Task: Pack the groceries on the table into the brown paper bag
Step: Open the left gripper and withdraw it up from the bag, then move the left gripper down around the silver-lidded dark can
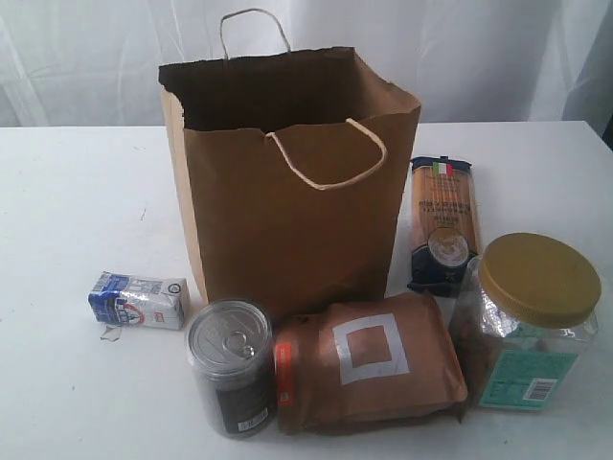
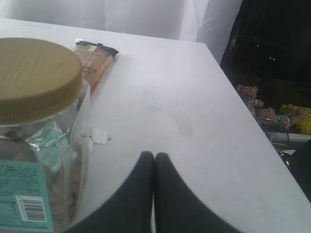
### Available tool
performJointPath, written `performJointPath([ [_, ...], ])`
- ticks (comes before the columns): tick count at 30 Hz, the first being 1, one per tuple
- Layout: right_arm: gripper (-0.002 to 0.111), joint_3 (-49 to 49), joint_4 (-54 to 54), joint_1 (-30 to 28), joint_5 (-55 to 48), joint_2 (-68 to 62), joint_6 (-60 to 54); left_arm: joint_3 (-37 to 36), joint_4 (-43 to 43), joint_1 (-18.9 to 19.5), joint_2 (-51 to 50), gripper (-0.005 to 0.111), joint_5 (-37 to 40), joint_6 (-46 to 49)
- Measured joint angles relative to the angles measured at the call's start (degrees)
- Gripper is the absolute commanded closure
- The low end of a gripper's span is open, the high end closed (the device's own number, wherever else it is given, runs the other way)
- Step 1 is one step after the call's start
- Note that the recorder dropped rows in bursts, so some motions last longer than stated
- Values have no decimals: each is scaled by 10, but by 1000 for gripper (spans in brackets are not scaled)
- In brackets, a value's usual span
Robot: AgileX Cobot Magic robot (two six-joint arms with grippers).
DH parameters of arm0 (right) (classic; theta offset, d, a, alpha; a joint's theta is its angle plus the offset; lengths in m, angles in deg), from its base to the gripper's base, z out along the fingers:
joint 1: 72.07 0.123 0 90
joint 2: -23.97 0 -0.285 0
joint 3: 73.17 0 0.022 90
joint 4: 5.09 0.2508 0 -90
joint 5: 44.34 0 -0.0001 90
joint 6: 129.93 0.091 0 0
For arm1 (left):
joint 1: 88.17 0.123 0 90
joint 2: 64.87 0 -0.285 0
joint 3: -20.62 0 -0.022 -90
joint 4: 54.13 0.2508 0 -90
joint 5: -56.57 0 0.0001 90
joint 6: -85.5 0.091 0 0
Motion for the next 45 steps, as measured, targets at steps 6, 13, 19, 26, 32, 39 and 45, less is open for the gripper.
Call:
performJointPath([
  [6,108,0,0,0,0,0,0,0,59,0,51,38,121,-111],
  [13,108,0,0,0,0,0,0,-25,51,0,104,38,251,-167],
  [19,108,0,0,0,0,0,0,-141,-18,0,131,38,236,-170],
  [26,108,0,0,0,0,0,0,-302,-149,0,133,38,114,-65],
  [32,108,0,0,0,0,0,0,-403,-323,0,131,26,29,124],
  [39,108,0,0,0,0,0,0,-459,-416,0,97,24,-4,266],
  [45,108,0,0,0,0,0,0,-469,-464,0,53,24,1,351],
])
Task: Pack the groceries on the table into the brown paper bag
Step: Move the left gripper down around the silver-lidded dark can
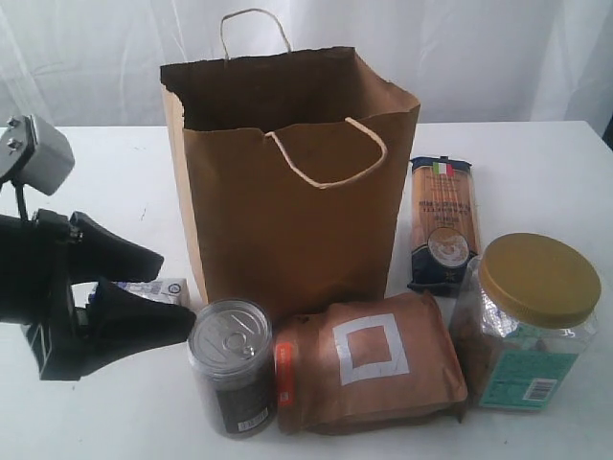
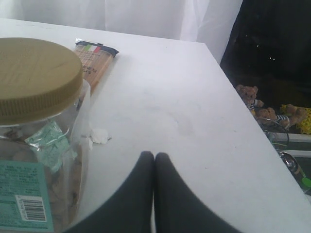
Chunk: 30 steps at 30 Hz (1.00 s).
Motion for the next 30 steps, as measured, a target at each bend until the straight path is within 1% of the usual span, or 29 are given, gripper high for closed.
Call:
performJointPath([
  [5,108,0,0,0,0,0,0,0,-41,-3,-26,24,8,80],
  [8,108,0,0,0,0,0,0,0,-48,-21,-46,24,8,122],
  [11,108,0,0,0,0,0,0,-1,-48,-49,-68,24,-5,154],
  [14,108,0,0,0,0,0,0,-2,-40,-65,-86,24,-39,165],
  [22,108,0,0,0,0,0,0,-3,-36,-69,-122,24,-92,189],
  [30,108,0,0,0,0,0,0,-3,-37,-69,-129,24,-89,192],
])
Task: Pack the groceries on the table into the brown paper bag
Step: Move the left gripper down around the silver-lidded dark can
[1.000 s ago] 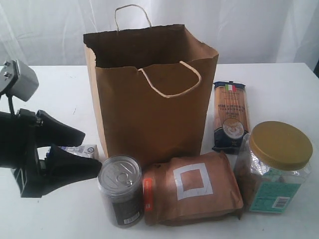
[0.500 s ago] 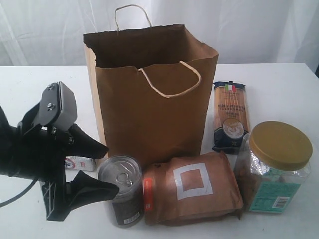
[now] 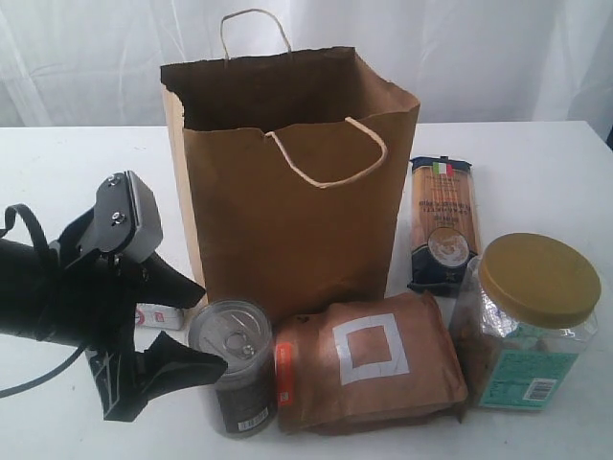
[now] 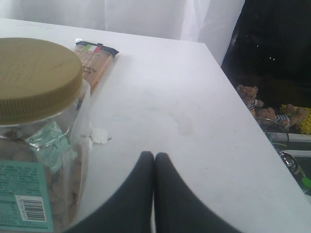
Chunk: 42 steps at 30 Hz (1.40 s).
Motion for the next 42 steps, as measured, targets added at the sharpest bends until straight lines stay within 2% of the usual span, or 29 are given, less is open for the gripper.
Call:
performJointPath([
  [9,108,0,0,0,0,0,0,0,1,-1,-2,25,-3,-1],
  [16,108,0,0,0,0,0,0,0,5,-2,-2,44,3,3],
  [18,108,0,0,0,0,0,0,0,5,-2,-2,42,5,5],
  [23,108,0,0,0,0,0,0,0,11,-3,-2,19,18,-10],
  [25,108,0,0,0,0,0,0,0,14,-3,-2,15,18,-15],
  [42,108,0,0,0,0,0,0,0,14,-3,-2,15,29,-57],
])
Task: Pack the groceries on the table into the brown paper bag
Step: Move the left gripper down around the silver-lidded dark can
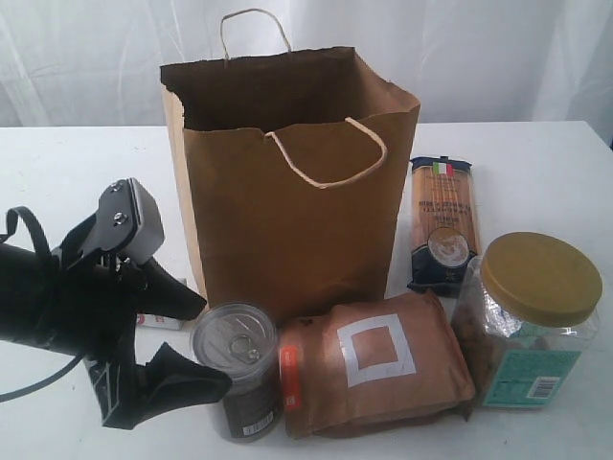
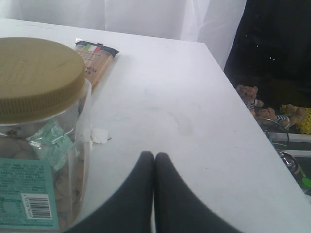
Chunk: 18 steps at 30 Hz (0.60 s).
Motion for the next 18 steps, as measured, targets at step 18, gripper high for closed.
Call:
performJointPath([
  [18,108,0,0,0,0,0,0,0,-2,0,-17,1,24,-20],
])
